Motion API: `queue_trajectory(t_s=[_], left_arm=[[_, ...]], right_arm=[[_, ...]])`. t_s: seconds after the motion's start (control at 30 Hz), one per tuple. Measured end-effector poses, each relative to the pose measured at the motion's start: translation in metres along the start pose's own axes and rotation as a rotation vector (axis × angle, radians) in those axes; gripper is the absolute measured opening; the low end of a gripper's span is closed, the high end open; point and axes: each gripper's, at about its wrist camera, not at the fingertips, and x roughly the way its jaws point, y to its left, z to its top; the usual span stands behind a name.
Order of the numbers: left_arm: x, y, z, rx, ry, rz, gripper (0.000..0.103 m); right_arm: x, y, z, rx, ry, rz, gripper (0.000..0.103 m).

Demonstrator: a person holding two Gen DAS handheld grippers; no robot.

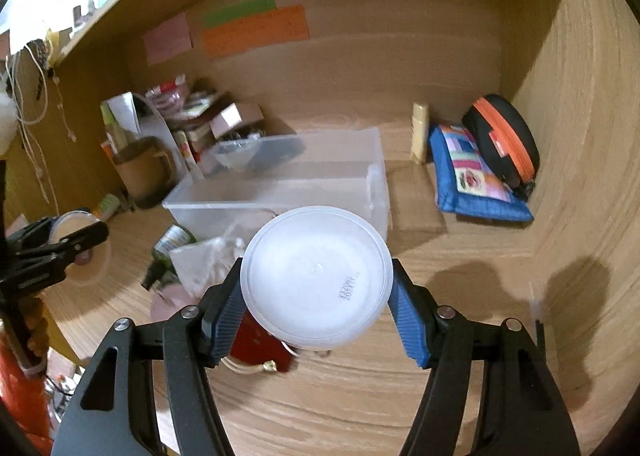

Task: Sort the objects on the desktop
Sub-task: 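Carry the pink cup and white lid over the clear plastic box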

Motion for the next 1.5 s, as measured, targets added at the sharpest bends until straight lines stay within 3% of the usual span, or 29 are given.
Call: queue_trajectory(t_s=[0.4, 0.7, 1.1, 1.5], left_arm=[[0.027, 0.01, 0.044, 0.014, -0.003, 0.016, 0.068], [0.068, 0.013, 0.068, 0.001, 0.049, 0.004, 0.068], [0.104, 0.002, 0.088, 0.035, 0.063, -0.073, 0.068], [0.144, -0.012, 0.099, 0.075, 0.099, -0.11, 0.068]], right_arm=[[0.007, 0.011, 0.036, -0.062, -0.041, 0.024, 0.063], [0.032, 0.006, 0.067, -0.07, -0.056, 0.037, 0.063], [0.088, -0.003, 0.088, -0.041, -0.001, 0.067, 0.063], [0.146, -0.005, 0.094, -0.072, 0.112, 0.061, 0.063]])
